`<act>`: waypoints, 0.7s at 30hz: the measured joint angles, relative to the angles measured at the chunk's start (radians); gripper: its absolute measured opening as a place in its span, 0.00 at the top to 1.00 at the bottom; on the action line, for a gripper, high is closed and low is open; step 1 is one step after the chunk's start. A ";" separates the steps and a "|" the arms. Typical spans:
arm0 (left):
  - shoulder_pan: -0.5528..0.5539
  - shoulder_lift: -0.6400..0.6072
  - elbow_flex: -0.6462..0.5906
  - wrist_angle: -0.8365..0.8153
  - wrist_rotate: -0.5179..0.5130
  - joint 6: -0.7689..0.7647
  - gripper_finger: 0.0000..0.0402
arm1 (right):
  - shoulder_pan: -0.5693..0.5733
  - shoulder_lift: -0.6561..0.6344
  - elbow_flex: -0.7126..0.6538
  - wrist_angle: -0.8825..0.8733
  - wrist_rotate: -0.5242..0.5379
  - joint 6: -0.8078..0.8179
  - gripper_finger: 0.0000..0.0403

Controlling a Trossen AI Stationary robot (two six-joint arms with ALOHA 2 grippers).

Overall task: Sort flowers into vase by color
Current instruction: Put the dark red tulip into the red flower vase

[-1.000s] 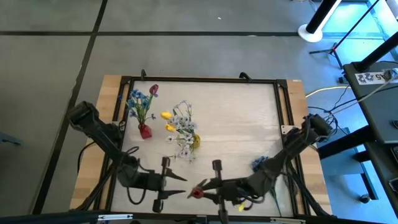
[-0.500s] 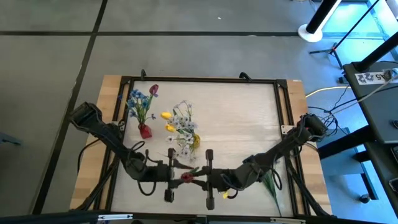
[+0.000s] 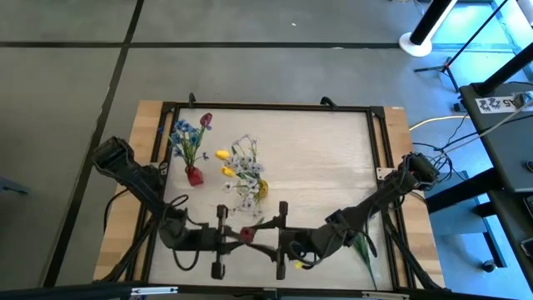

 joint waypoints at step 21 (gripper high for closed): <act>-0.311 -0.575 -0.104 -0.392 -0.458 0.368 0.99 | 0.288 -0.043 -0.052 -0.133 0.495 0.116 0.18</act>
